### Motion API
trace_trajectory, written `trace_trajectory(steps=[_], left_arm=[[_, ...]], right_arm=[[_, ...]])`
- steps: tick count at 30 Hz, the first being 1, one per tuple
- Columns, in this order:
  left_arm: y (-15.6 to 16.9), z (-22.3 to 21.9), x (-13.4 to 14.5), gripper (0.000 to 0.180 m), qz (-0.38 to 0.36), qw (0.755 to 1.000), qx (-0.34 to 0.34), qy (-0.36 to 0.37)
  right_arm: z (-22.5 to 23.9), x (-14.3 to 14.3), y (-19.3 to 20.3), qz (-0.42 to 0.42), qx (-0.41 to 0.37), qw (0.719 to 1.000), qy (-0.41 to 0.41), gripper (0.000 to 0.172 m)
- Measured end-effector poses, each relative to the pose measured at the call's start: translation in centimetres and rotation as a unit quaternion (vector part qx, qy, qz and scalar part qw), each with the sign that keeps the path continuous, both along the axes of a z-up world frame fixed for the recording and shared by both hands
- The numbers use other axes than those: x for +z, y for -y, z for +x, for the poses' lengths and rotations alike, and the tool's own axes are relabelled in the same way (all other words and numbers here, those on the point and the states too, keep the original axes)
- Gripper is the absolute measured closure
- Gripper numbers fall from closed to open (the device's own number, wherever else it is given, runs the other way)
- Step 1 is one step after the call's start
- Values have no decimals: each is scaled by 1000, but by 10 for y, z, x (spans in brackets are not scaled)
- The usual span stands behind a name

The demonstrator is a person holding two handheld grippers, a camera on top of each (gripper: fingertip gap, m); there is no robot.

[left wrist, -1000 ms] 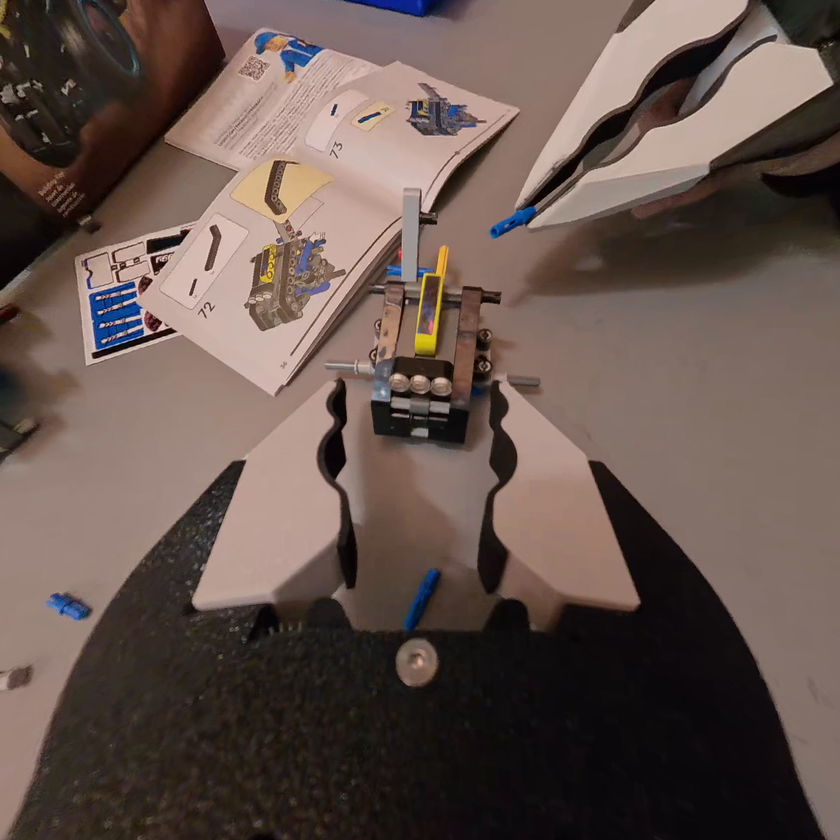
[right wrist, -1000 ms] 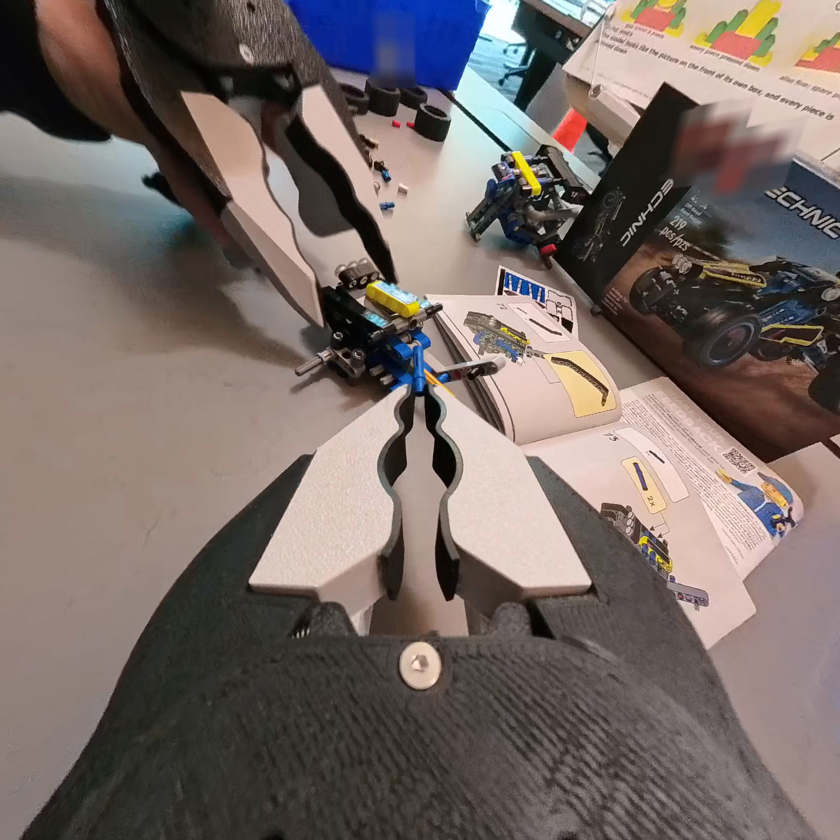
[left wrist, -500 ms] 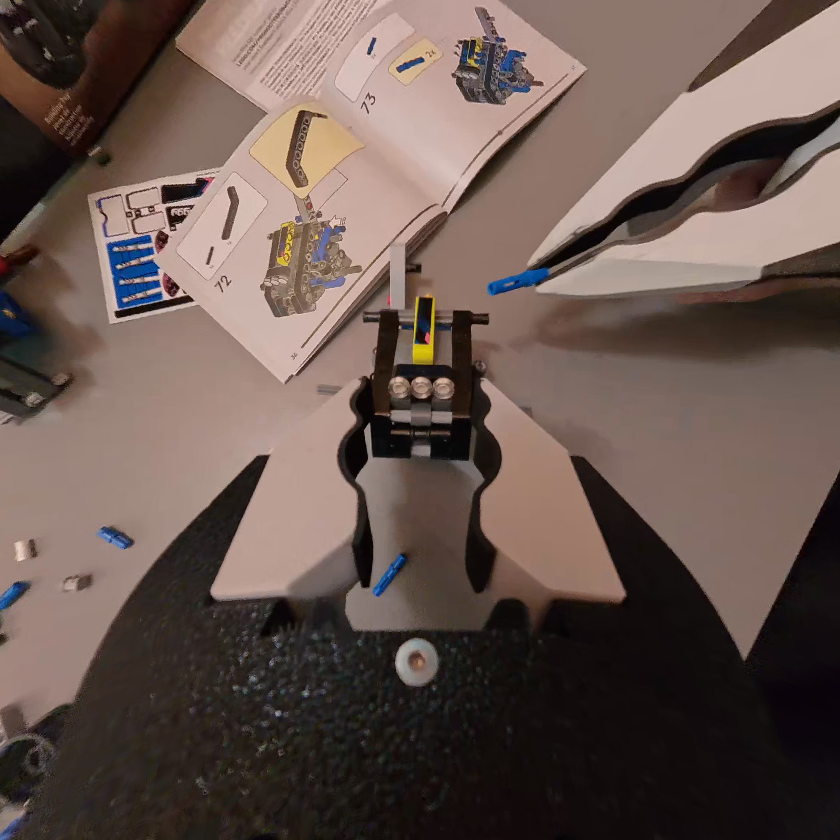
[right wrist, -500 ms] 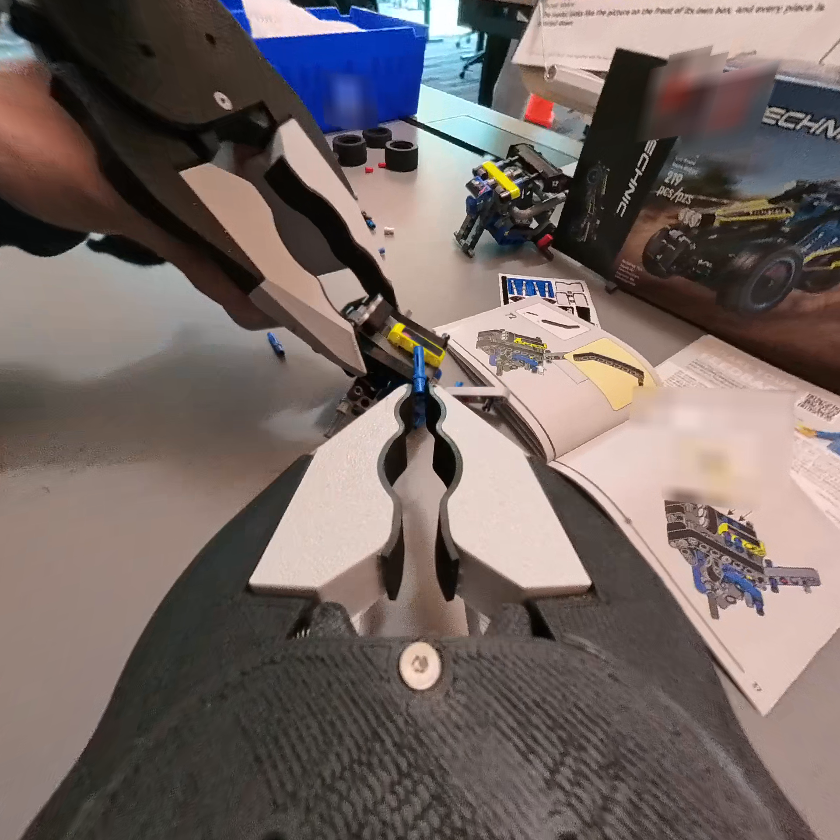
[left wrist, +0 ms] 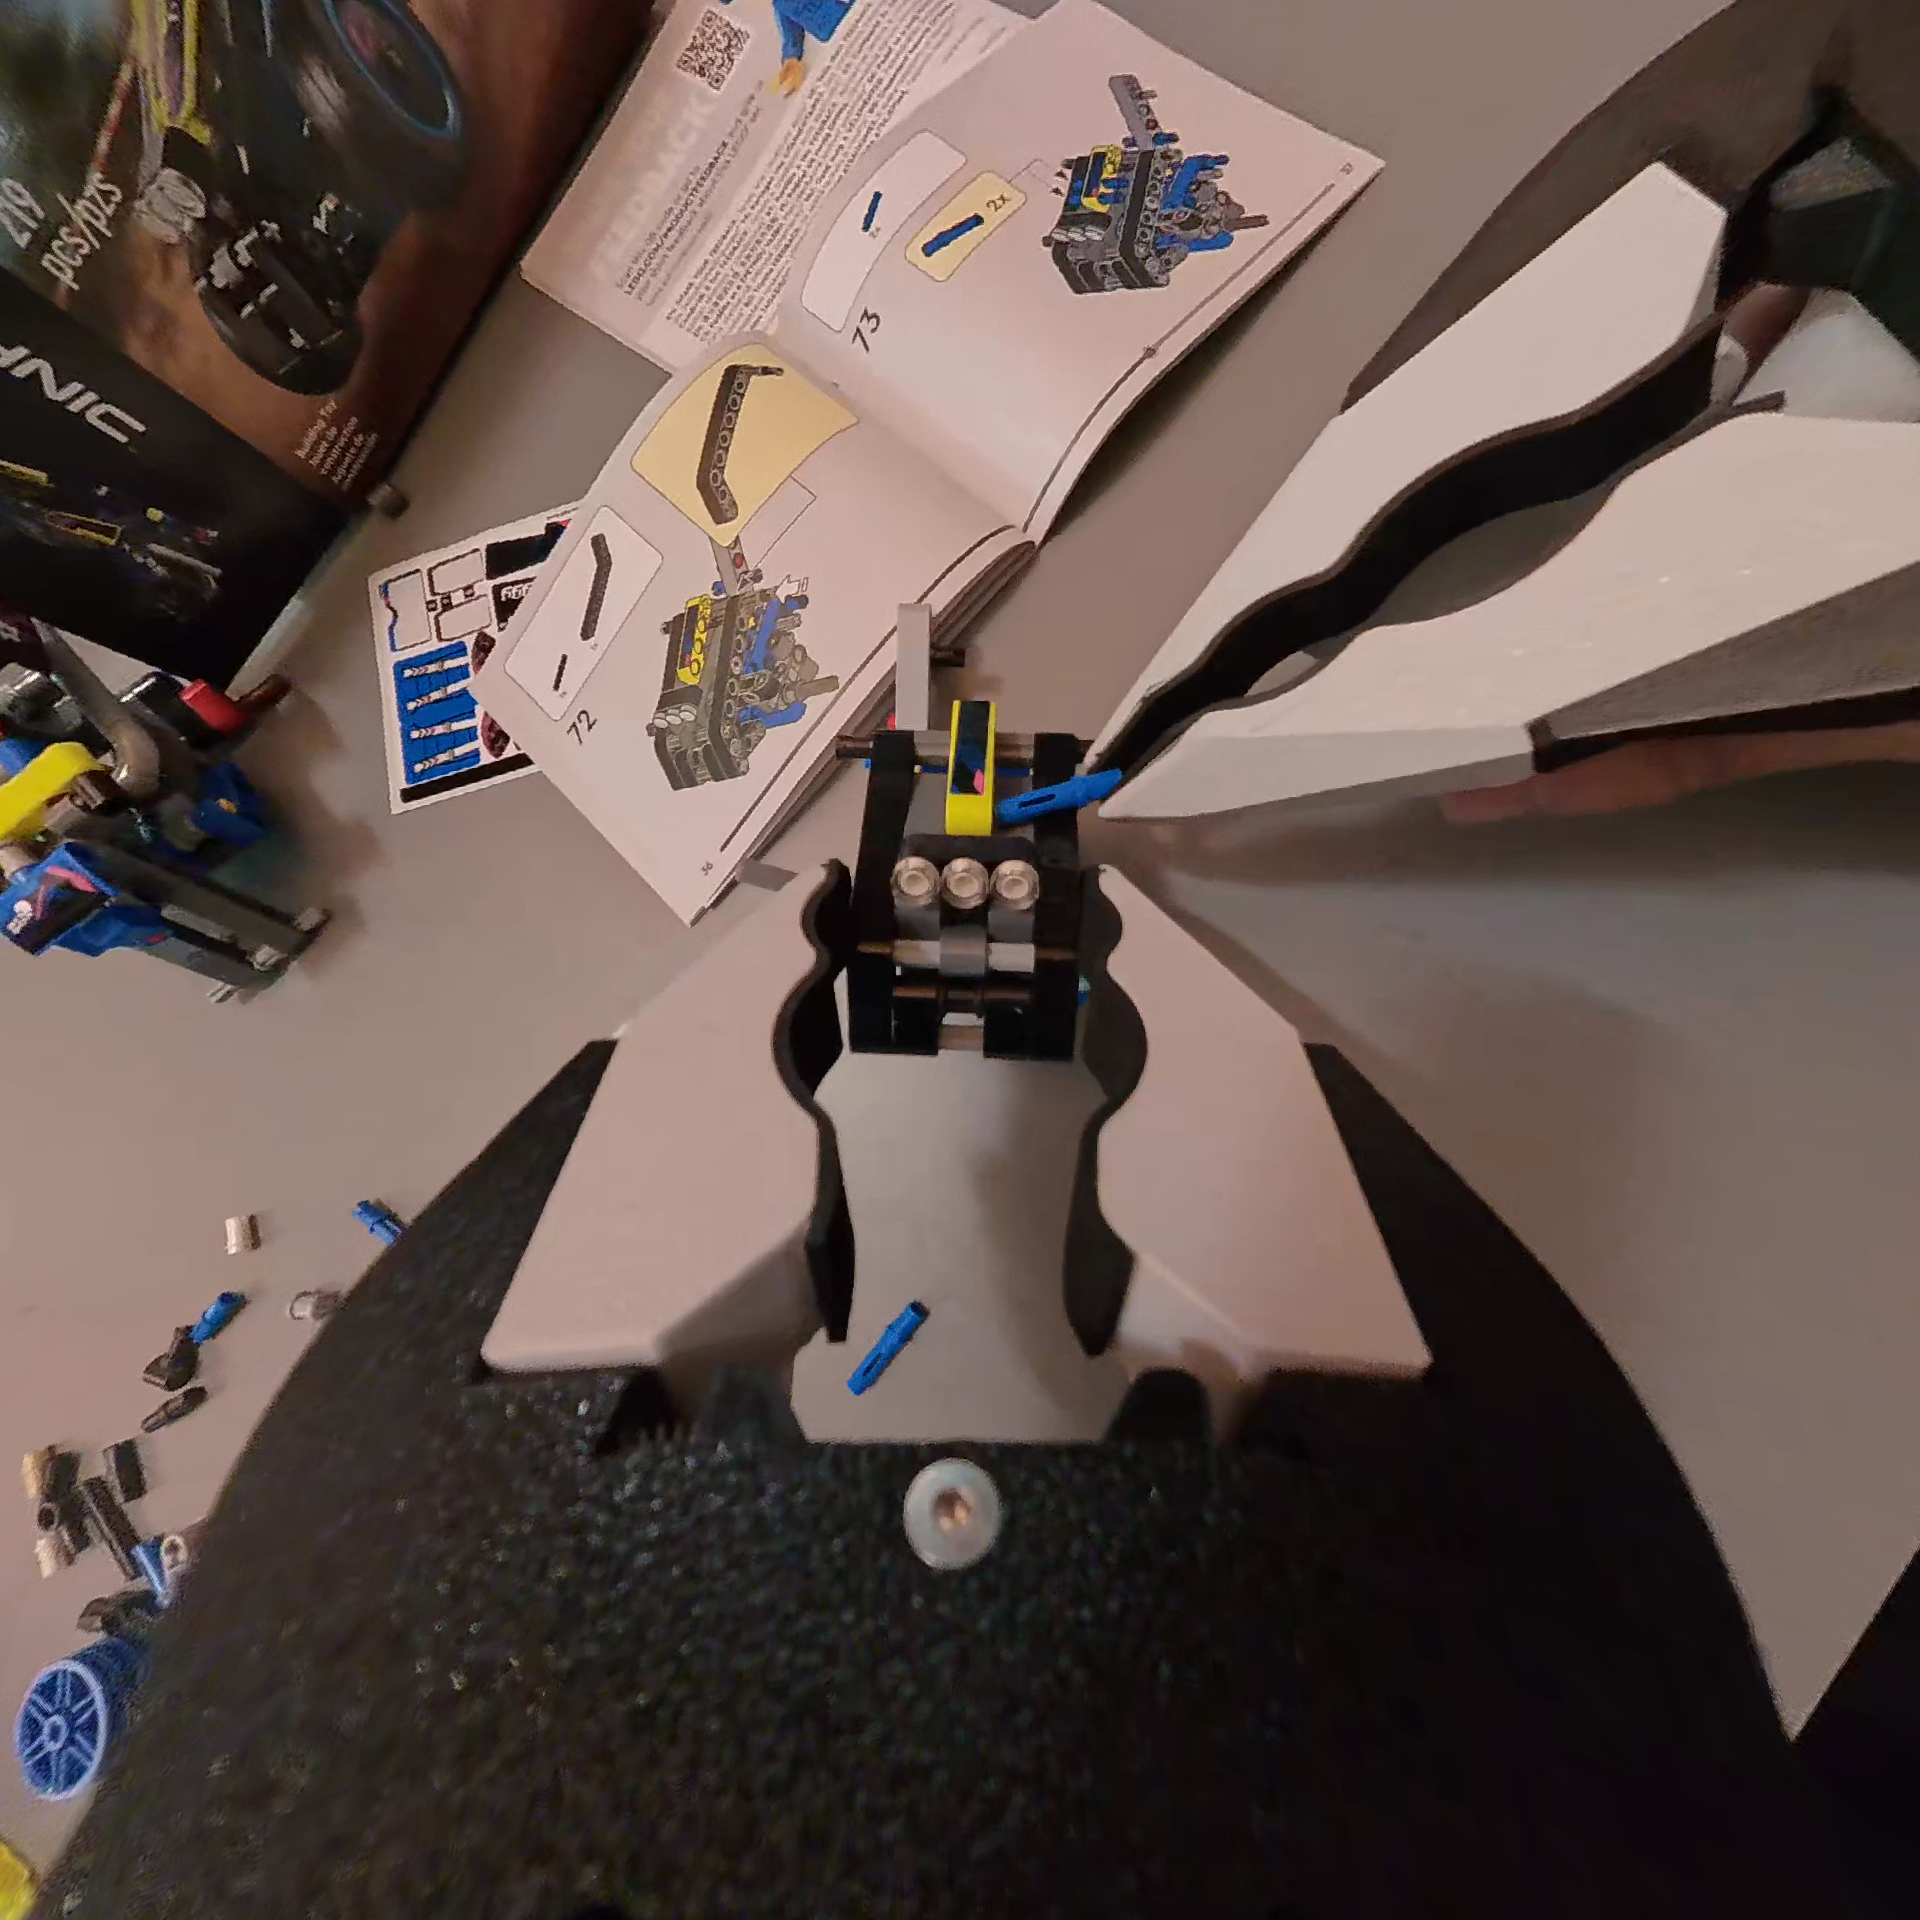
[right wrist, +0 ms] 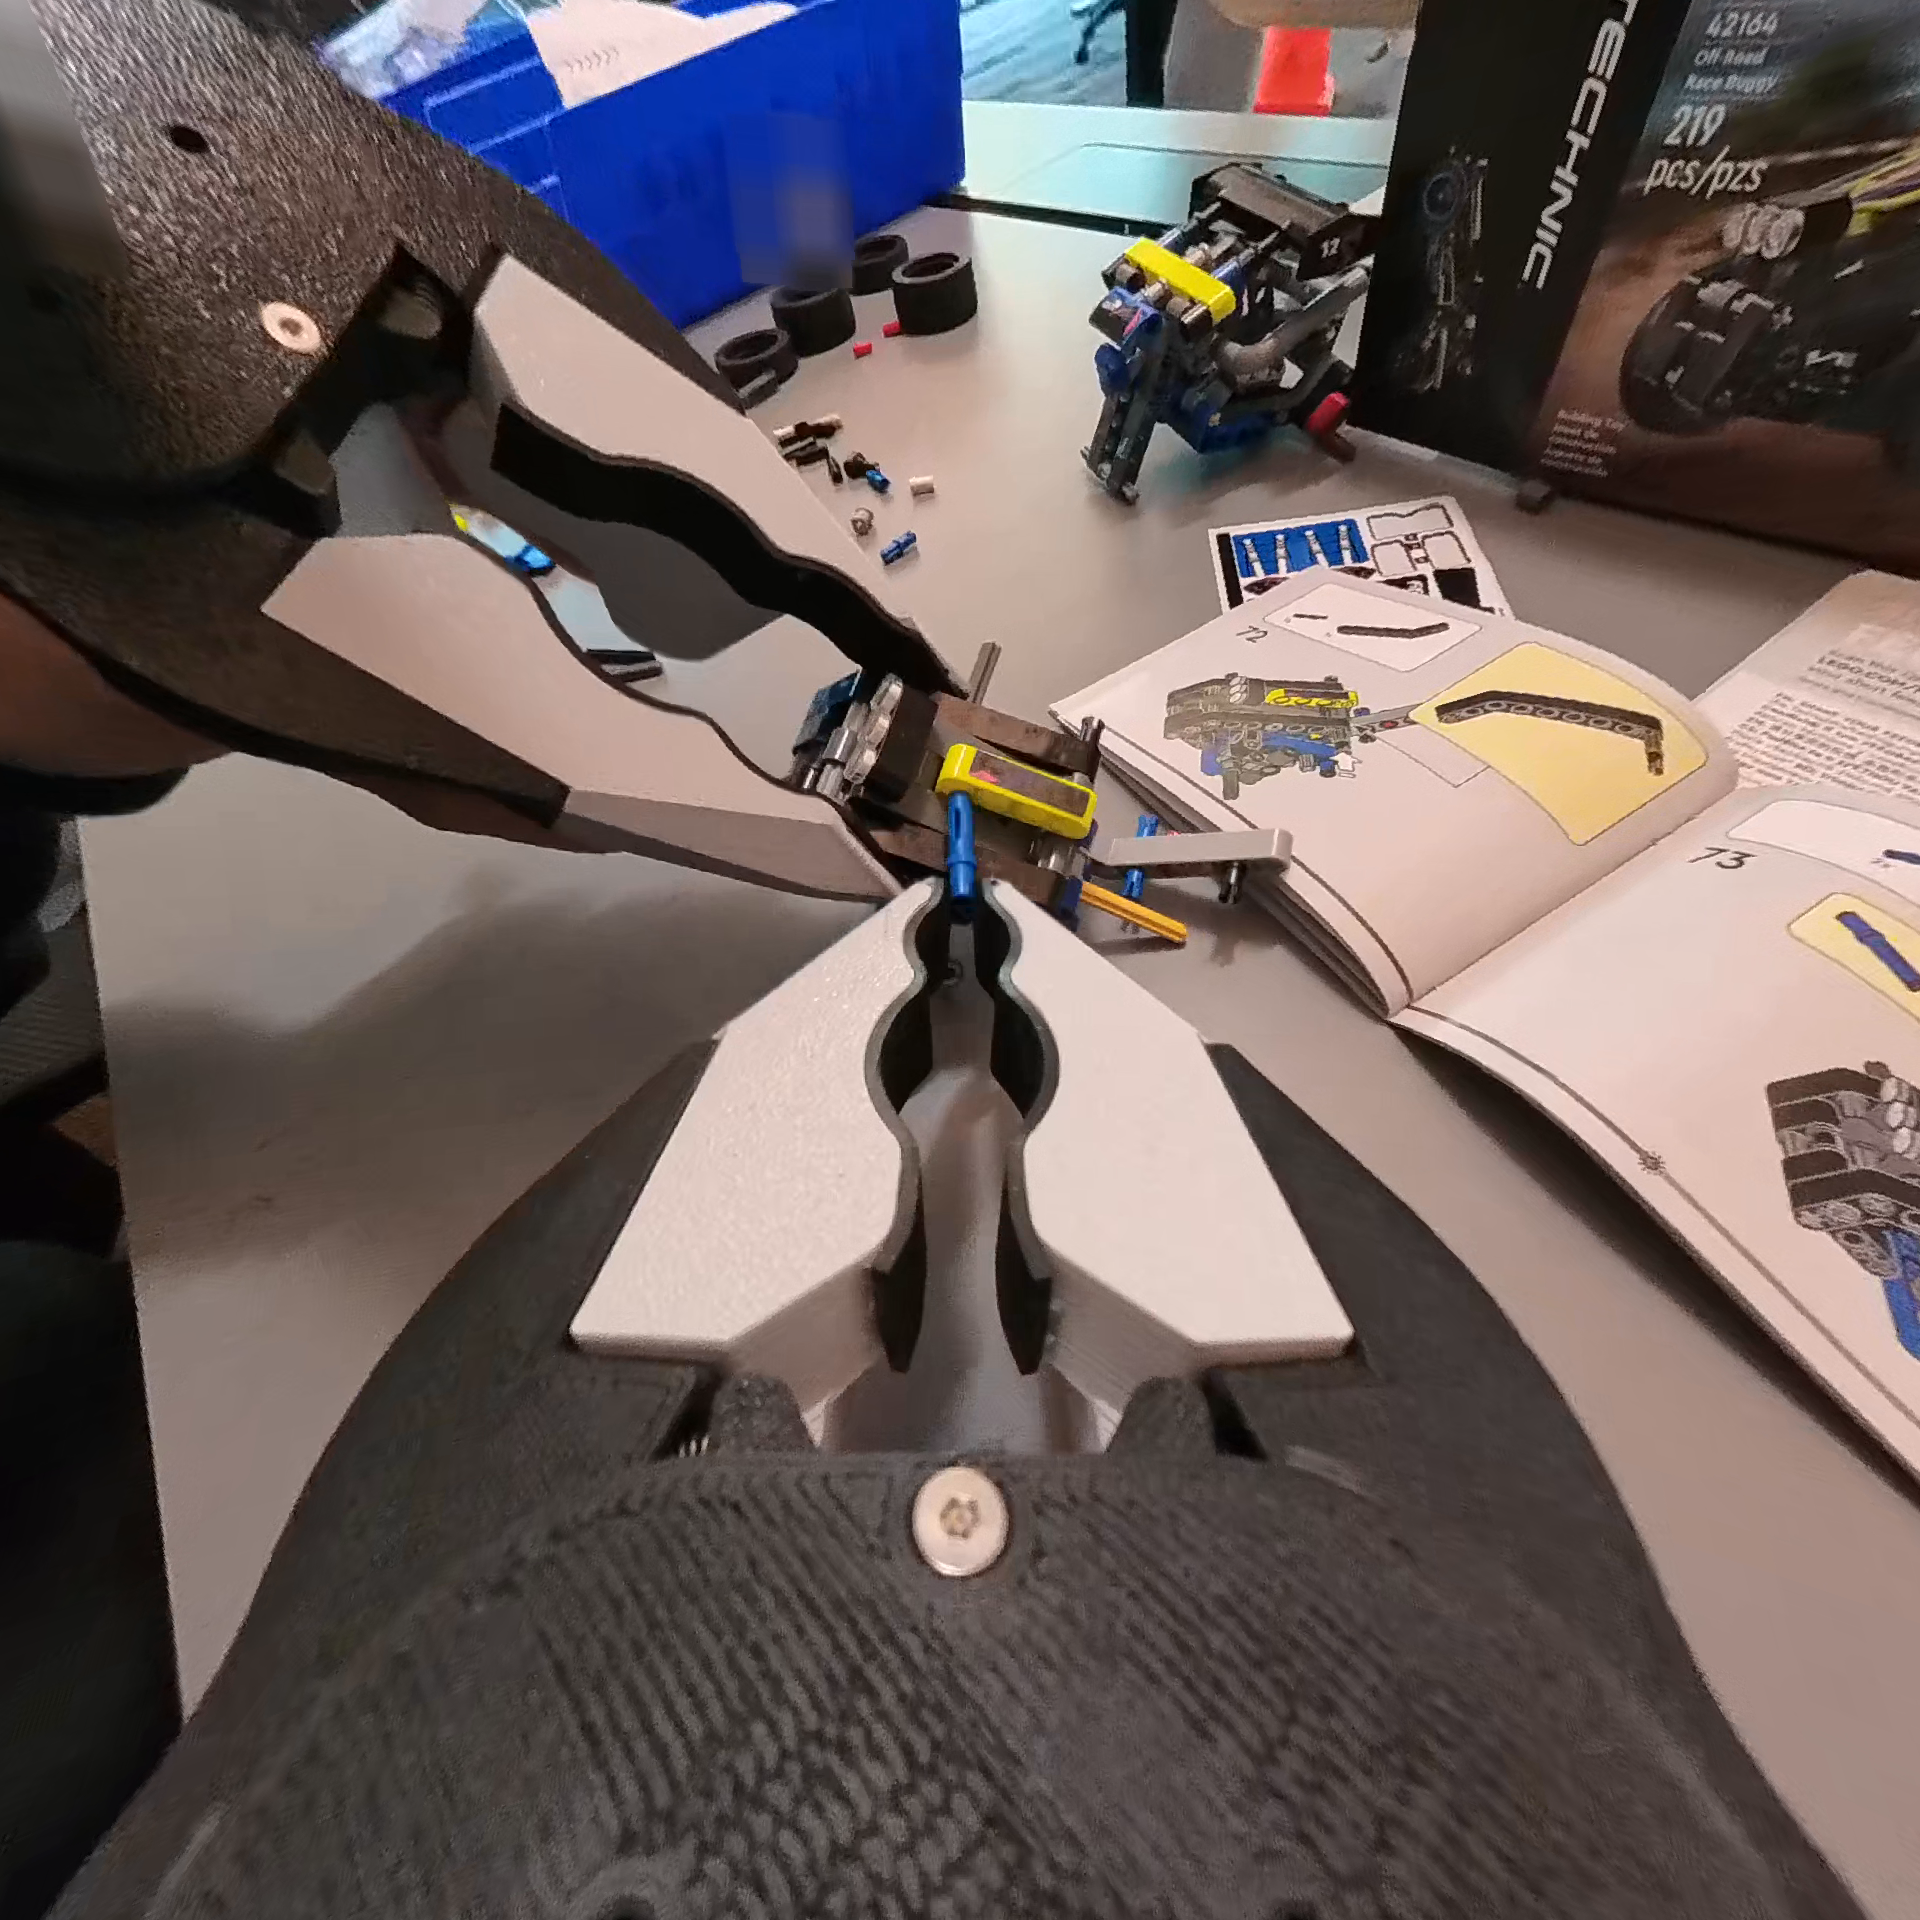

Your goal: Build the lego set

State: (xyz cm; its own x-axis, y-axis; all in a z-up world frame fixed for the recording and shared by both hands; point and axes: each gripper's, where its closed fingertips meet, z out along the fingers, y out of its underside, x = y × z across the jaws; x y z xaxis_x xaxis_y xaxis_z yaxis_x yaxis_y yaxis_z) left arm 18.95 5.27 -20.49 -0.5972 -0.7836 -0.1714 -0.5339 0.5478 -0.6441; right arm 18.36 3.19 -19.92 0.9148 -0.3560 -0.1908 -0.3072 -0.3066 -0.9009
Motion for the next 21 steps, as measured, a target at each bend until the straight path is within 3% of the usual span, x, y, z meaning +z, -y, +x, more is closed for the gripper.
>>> trace_trajectory(steps=[21], left_arm=[[-4, 5, -5, 139, -9, 999, 20, 43]], right_arm=[[4, -1, -7, 10, -24, 999, -21, 170]])
